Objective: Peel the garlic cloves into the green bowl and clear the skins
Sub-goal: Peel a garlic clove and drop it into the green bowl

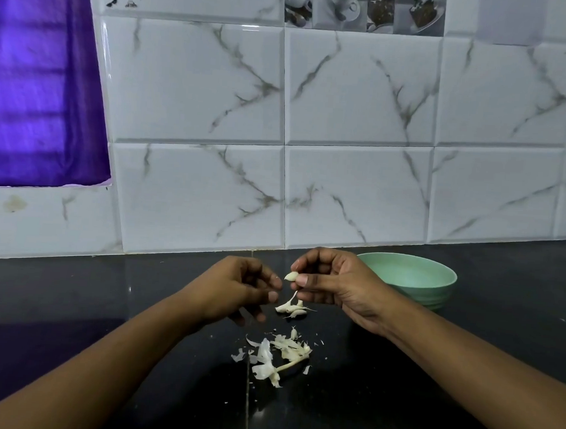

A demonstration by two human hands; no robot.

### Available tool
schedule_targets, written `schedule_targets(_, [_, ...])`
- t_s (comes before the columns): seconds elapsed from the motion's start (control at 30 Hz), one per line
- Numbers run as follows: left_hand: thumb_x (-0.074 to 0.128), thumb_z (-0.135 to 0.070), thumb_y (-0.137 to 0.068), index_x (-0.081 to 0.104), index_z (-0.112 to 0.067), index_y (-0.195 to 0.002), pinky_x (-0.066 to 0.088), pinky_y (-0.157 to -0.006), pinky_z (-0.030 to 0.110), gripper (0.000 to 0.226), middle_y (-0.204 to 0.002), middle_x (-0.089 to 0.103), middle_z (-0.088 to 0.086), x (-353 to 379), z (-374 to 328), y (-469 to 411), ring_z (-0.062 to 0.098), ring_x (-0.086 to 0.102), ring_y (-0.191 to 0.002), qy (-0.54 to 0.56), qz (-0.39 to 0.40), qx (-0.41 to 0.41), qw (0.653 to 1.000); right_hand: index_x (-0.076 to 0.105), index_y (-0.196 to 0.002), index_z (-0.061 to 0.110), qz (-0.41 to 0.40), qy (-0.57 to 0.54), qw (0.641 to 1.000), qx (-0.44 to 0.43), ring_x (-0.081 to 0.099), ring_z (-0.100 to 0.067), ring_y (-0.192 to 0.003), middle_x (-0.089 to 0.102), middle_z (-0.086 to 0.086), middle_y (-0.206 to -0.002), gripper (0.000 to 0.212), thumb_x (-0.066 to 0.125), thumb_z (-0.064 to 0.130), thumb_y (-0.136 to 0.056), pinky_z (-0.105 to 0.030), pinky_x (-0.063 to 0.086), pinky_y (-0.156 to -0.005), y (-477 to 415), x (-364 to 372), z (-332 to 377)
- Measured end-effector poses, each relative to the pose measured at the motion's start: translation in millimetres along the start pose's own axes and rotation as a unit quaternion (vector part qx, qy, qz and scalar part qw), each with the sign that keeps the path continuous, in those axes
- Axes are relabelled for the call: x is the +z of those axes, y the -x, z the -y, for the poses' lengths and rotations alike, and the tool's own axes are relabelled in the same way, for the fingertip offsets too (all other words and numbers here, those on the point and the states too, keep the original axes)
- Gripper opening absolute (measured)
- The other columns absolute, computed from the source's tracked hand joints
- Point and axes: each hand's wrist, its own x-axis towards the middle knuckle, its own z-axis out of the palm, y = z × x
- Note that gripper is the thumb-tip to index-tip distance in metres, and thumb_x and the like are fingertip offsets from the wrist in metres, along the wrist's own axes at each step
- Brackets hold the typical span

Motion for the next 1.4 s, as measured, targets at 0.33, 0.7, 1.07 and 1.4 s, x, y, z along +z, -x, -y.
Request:
schedule_targets(0.33, [0.051,-0.049,-0.084,0.068,-0.01,-0.085,0.048,-0.053,0.024,0.043,-0.075,0.072,0.005,13.4,-4.5,1.8,0.017,0.068,-0.063,0.079,0.0,-0.01,0.997,0.063,-0.082,0.008,0.009,0.028,1.0,0.0,0.068,-0.012,-0.068,0.069,-0.003,-0.074,0.017,0.067,-0.008,-0.077,-0.025,0.057,-0.058,2.8,3.8,-2.1])
schedule_targets(0.7, [0.068,-0.028,-0.069,0.071,-0.013,-0.08,0.052,-0.052,0.02,0.019,-0.077,0.073,0.002,4.6,0.4,-1.6,0.01,0.068,-0.062,0.225,-0.024,-0.037,0.973,0.064,-0.073,0.005,-0.023,0.114,0.993,-0.016,0.055,-0.013,-0.039,0.06,-0.004,-0.049,0.018,0.066,0.022,-0.08,-0.023,0.05,-0.048,1.9,0.6,6.3])
schedule_targets(1.07, [0.061,-0.009,-0.086,0.072,-0.011,-0.092,0.053,-0.054,0.02,0.013,-0.085,0.075,0.003,-1.4,3.7,-3.2,0.008,0.07,-0.069,0.264,-0.031,-0.059,0.962,0.066,-0.101,0.017,0.02,0.181,0.983,-0.033,0.069,-0.013,-0.079,0.07,0.001,-0.099,0.026,0.053,-0.003,-0.092,-0.023,0.052,-0.051,1.7,-1.2,3.2])
schedule_targets(1.4, [0.074,-0.028,-0.062,0.069,-0.012,-0.077,0.052,-0.064,0.026,0.023,-0.074,0.073,0.009,20.2,0.4,-2.5,0.013,0.071,-0.066,0.219,-0.069,-0.031,0.973,0.071,-0.088,0.02,-0.032,0.276,0.951,-0.134,0.064,-0.007,-0.062,0.068,0.002,-0.071,0.023,0.079,0.005,-0.073,-0.025,0.053,-0.063,-2.2,6.2,-12.0])
